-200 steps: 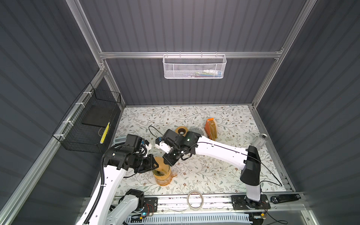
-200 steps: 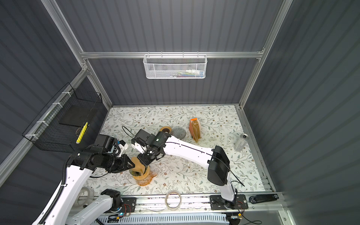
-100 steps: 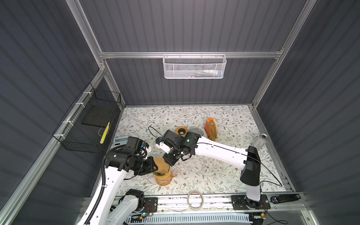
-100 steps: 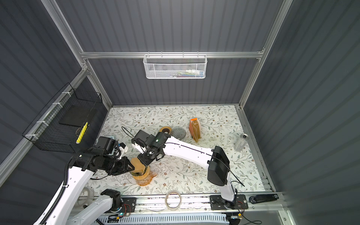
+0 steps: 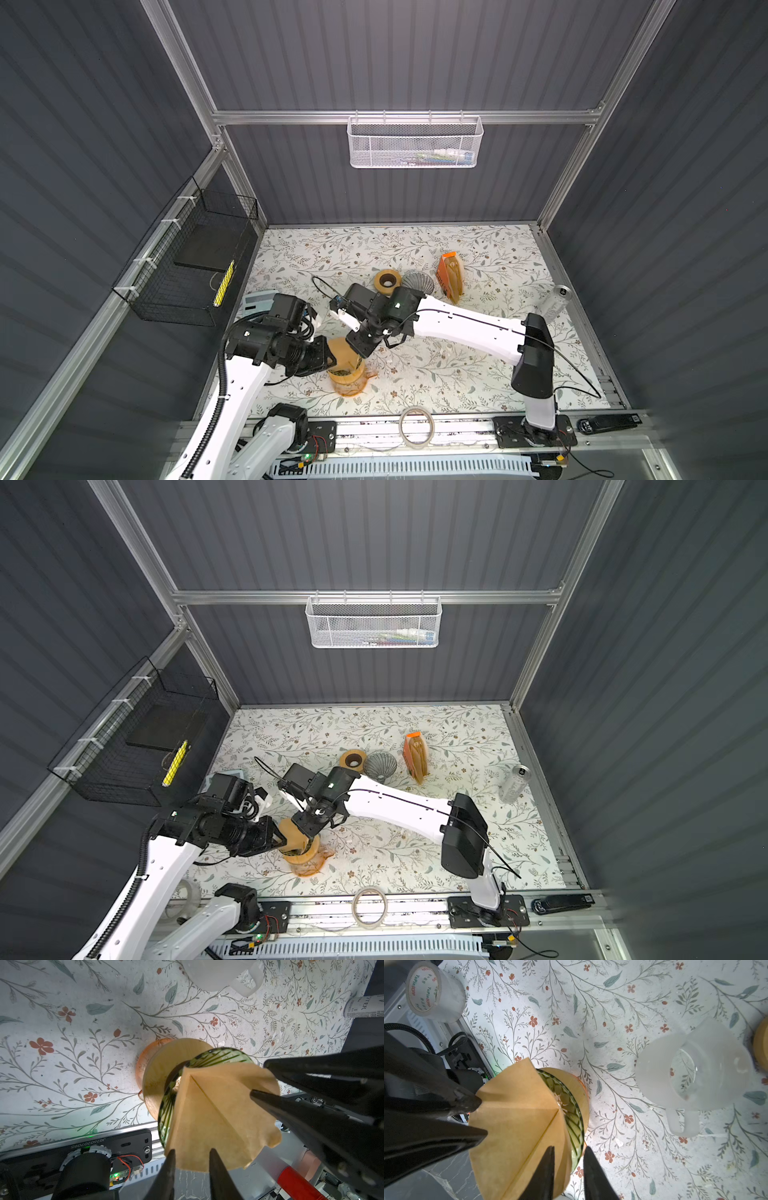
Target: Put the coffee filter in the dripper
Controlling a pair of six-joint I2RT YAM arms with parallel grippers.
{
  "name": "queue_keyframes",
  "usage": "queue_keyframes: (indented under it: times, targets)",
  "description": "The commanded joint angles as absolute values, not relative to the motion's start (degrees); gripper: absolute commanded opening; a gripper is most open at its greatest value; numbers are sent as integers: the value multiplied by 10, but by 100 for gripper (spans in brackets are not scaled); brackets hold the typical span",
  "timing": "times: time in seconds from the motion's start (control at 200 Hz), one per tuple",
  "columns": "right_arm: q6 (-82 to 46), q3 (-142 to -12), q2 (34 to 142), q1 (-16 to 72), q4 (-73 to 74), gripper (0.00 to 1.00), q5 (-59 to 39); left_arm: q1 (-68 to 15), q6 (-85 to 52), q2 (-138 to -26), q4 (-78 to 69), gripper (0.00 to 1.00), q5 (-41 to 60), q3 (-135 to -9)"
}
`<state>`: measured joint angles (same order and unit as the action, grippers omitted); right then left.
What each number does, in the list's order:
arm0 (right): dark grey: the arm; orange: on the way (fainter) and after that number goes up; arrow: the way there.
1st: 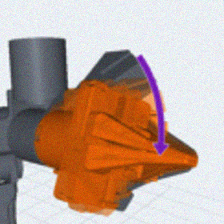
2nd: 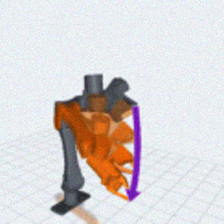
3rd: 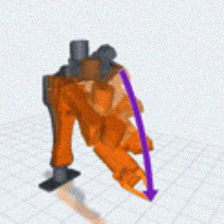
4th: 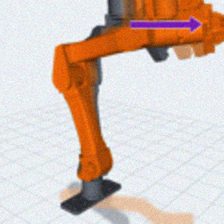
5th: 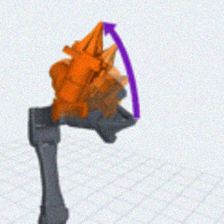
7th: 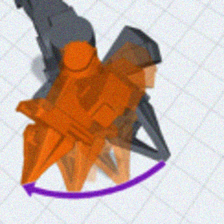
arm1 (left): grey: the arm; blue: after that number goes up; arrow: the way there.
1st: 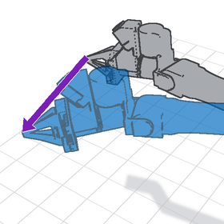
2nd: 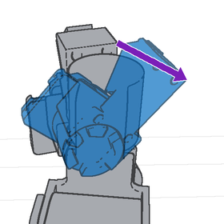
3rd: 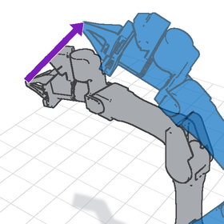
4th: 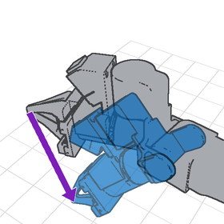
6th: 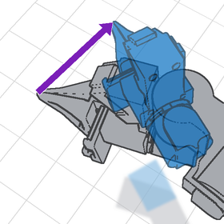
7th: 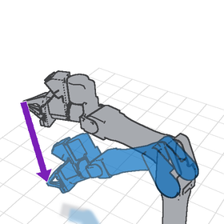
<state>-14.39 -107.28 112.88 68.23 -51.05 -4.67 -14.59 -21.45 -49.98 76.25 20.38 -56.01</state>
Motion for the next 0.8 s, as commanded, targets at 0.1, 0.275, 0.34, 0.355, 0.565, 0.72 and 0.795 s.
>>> queue_keyframes:
  times: [0.1, 0.275, 0.34, 0.355, 0.565, 0.72, 0.795]
  targets:
    - [-140, -1071, 1131, 688, -521, 31, -13, -146, -220, -496, 770, 32, 194, -562]
    - [-141, -1068, 1129, 690, -521, 33, -4, -146, -221, -495, 769, 33, 193, -562]
    - [-142, -1066, 1127, 690, -522, 34, 0, -146, -222, -495, 769, 34, 193, -562]
    - [-142, -1065, 1127, 690, -521, 34, 0, -146, -223, -494, 769, 34, 193, -562]
    - [-145, -1059, 1124, 691, -520, 35, 4, -146, -224, -494, 769, 34, 193, -559]
    - [-148, -1051, 1120, 690, -514, 35, 7, -146, -225, -494, 765, 34, 195, -557]
    - [-149, -1049, 1120, 690, -513, 36, 7, -146, -225, -496, 765, 34, 196, -555]
